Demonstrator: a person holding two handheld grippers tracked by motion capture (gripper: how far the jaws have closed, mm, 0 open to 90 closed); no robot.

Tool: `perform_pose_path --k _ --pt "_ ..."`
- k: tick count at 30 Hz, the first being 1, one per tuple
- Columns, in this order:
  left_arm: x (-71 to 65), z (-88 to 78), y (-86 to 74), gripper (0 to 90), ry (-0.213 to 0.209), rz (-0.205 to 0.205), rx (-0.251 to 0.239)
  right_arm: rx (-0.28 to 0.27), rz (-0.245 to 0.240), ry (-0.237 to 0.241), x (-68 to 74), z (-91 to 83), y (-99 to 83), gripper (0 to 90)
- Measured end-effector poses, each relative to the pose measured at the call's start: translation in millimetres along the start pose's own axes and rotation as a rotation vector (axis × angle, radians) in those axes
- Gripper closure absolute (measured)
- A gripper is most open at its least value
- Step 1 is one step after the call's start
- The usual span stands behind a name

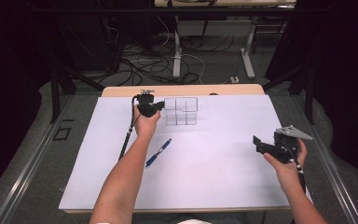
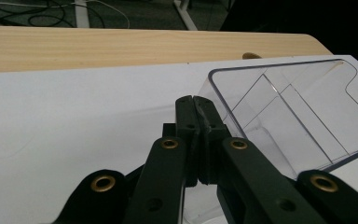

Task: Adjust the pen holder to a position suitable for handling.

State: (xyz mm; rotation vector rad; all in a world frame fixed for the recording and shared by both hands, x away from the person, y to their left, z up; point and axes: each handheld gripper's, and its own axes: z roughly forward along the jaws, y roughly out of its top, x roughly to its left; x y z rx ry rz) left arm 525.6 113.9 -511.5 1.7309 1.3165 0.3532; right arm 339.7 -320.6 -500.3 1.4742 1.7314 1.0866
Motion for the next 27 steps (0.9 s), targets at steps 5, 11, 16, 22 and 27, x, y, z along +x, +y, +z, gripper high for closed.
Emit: perform_pose_path --k 5,11,16,22,27 --pt "-1.4 2.1 1.3 89.7 -0.007 0.011 0.004 0.017 -0.002 0.003 -0.5 -1.3 0.5 14.9" --pt "-1.9 1.7 2.9 89.5 -0.005 0.012 0.003 0.0 -0.006 -0.001 0.3 -1.2 0.8 14.9" --pt "0.6 -2.4 3.5 89.3 0.01 0.017 0.017 0.001 -0.002 -0.002 0.8 0.2 -0.4 14.8" --pt "4.2 -11.6 5.9 86.9 0.016 0.015 0.014 0.0 -0.003 -0.002 0.3 0.0 0.0 14.9" --pt "4.8 -23.7 5.7 82.3 0.011 0.01 -0.018 0.008 0.001 0.004 1.3 -0.4 0.3 14.9"
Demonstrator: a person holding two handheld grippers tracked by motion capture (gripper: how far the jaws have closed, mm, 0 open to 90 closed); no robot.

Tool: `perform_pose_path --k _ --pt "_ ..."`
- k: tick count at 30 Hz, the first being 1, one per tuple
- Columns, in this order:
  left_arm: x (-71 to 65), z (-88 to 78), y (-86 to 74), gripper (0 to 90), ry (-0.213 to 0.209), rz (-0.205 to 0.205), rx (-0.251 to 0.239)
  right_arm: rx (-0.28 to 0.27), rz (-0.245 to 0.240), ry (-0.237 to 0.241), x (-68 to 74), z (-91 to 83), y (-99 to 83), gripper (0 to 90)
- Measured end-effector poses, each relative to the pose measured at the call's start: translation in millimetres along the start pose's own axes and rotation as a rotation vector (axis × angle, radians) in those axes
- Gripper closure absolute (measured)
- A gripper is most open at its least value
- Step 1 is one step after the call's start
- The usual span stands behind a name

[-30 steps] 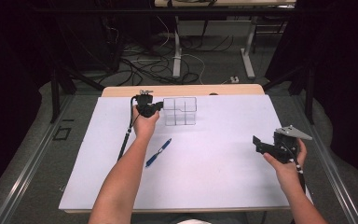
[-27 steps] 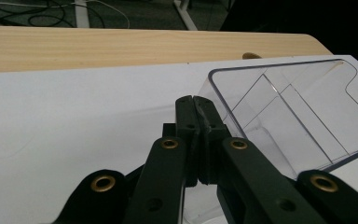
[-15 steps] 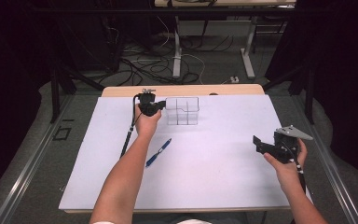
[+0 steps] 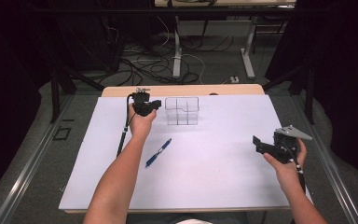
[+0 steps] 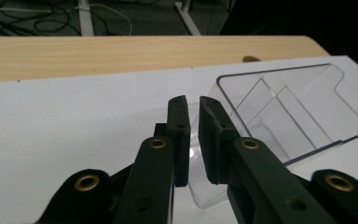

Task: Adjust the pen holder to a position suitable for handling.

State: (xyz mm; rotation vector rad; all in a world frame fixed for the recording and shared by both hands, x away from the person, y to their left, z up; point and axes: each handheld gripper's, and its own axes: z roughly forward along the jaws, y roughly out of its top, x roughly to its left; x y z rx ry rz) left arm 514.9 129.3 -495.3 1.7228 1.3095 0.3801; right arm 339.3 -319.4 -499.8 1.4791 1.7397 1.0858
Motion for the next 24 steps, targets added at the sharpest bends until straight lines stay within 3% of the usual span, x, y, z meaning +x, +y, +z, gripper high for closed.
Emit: perform_pose_path --k 11,13,14,24 --pt "6.3 -25.2 -1.7 65.7 0.02 0.008 -0.016 -0.007 -0.009 0.008 1.0 1.1 0.8 14.8" --pt "7.1 -30.9 -0.7 61.9 0.03 0.012 -0.027 0.016 -0.02 0.011 0.9 -1.0 1.7 14.8" --pt "6.9 -33.3 -0.3 58.8 0.036 0.011 -0.028 -0.008 -0.015 0.016 1.6 0.6 1.2 14.8" --pt "5.8 -59.9 -1.3 41.7 0.078 0.05 -0.081 -0.027 -0.027 0.016 4.4 -1.2 2.7 14.7"
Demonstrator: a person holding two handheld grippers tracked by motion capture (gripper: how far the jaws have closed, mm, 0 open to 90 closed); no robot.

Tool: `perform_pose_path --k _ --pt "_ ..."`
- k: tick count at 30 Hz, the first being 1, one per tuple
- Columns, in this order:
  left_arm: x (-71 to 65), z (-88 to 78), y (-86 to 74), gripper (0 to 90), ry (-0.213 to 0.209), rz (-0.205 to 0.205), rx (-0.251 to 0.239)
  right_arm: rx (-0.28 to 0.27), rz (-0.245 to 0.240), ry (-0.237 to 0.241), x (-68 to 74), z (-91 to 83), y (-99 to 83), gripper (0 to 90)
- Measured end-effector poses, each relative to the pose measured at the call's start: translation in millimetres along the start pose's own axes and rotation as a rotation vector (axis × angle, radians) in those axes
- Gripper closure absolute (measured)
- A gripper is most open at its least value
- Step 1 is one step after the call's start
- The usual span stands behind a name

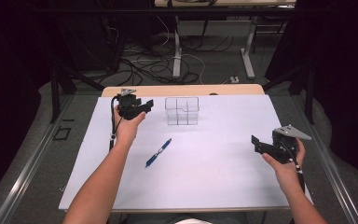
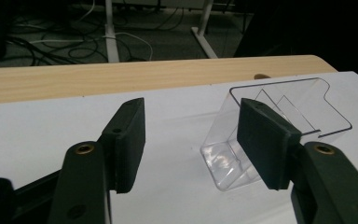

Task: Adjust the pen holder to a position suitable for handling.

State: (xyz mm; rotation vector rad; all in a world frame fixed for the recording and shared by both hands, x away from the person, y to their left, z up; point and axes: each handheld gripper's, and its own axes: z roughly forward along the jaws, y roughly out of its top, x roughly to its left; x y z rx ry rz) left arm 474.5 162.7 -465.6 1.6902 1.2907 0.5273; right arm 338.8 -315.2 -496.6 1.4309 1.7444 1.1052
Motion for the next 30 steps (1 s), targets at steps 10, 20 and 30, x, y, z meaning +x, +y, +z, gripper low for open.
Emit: perform_pose_path --k 10,20,30 --pt "-2.2 -24.3 -10.3 35.8 -0.035 0.025 -0.011 0.005 0.008 0.006 2.2 -0.4 0.0 14.7" --pt "-1.9 -42.8 -27.2 21.7 -0.019 0.039 -0.017 -0.004 -0.002 0.01 4.5 -0.4 0.5 14.6" --pt "2.8 -57.3 -42.4 7.3 -0.046 0.01 -0.045 0.024 0.01 0.015 7.4 1.6 -0.7 5.5"
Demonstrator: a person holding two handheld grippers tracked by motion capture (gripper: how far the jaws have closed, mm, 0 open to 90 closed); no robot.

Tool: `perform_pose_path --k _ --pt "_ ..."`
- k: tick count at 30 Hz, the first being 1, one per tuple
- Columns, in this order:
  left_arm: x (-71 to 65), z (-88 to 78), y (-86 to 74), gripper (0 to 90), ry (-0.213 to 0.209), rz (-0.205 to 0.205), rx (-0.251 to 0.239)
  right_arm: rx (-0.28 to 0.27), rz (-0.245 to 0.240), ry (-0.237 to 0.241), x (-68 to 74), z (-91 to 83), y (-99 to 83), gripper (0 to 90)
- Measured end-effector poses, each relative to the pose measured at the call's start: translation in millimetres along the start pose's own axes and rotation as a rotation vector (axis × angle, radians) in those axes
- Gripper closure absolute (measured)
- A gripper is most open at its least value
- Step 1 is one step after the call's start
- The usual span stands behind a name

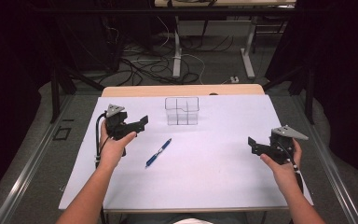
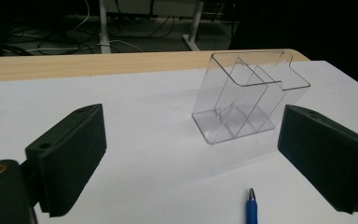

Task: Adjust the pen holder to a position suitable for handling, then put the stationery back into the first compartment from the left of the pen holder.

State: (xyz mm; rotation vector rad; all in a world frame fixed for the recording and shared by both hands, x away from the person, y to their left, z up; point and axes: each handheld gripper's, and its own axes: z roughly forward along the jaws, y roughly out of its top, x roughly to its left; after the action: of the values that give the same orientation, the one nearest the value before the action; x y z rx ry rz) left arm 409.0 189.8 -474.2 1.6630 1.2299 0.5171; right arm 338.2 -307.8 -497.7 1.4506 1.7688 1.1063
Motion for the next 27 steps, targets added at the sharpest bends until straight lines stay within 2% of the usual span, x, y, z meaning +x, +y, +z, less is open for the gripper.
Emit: perform_pose_path --k 5,11,14,18,22,27 --pt "4.8 -4.4 -3.4 0.2 -0.009 -0.012 0.0 -0.005 -0.005 -0.001 0.9 -0.2 0.2 0.4" --pt "3.9 -8.6 -7.3 0.2 -0.017 -0.002 0.03 -0.007 -0.013 -0.008 1.0 0.0 -0.1 0.0" --pt "0.0 -10.5 -6.7 0.1 -0.01 0.048 0.064 -0.005 -0.022 -0.008 1.4 0.1 -0.8 0.0" --pt "-7.2 -9.0 -5.4 0.2 -0.034 0.078 0.113 -0.003 -0.032 -0.011 1.6 -1.2 -1.2 0.0" --pt "-13.8 -6.2 -6.4 0.2 -0.039 0.154 0.156 -0.004 -0.036 -0.013 1.7 -2.2 -0.9 0.0" --pt "-21.9 -1.9 -6.1 0.8 -0.056 0.192 0.185 0.002 -0.034 -0.009 3.1 -1.3 -1.2 0.0"
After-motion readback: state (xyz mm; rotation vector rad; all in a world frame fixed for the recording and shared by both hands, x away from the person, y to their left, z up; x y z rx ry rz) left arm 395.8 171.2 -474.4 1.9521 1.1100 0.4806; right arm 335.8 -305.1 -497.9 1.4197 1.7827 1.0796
